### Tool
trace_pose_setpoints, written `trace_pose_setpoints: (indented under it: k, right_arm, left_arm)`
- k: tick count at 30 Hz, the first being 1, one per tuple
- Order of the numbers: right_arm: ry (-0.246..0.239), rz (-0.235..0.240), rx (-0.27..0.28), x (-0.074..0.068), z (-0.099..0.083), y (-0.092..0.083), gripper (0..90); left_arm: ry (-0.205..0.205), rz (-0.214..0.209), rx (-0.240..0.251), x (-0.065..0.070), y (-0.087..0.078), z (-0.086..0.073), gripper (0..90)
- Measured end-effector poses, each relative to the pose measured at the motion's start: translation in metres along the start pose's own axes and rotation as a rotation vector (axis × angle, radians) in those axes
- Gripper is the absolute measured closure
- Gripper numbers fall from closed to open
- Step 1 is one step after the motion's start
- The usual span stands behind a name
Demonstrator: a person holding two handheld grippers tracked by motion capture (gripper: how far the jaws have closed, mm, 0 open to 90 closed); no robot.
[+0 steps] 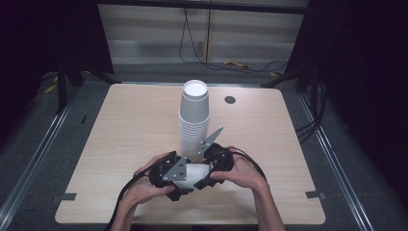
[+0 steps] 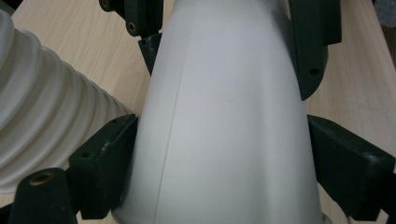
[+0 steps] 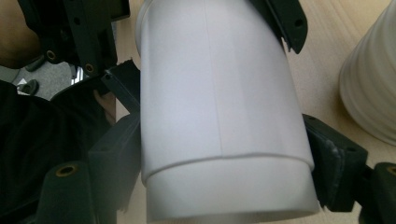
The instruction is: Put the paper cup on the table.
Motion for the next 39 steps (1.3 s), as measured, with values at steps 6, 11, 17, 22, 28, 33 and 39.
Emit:
trace_pose_setpoints:
  k: [6,11,17,22,28,33,39]
  right_arm:
    - [-0.002,-0.003,-0.001,0.0,0.0,0.0,22.5]
    - [-0.012,-0.03,-0.015,-0.001,-0.002,-0.001,22.5]
    - [0.014,-0.051,0.007,0.006,-0.01,-0.004,22.4]
    - [0.027,-0.078,0.021,0.009,-0.015,-0.007,22.1]
    - [0.032,-0.088,0.045,0.011,-0.018,-0.008,22.1]
    - [0.043,-0.087,0.065,0.011,-0.021,-0.012,22.1]
    - [0.063,-0.085,0.122,0.011,-0.029,-0.015,22.1]
  left_arm:
    - [0.001,0.003,0.003,0.0,-0.001,0.001,13.2]
    - [-0.022,0.018,0.079,-0.002,-0.007,0.003,14.5]
    - [-0.064,0.036,0.128,-0.007,-0.016,0.001,15.8]
    - [-0.097,0.049,0.16,-0.008,-0.018,0.0,15.7]
    - [-0.162,0.071,0.201,-0.012,-0.02,-0.003,15.7]
    - [-0.222,0.089,0.242,-0.015,-0.027,-0.009,15.7]
    - [-0.268,0.104,0.265,-0.016,-0.031,-0.015,15.7]
Point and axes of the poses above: each handheld gripper's, and its own axes: y roughly forward along the jaws, z roughly out of its top, x roughly to its right, the point moved 6 cm from there along y, roughly forward along the jaws, and after that the axes turned 1 degree about z, right-handed, at the moved point
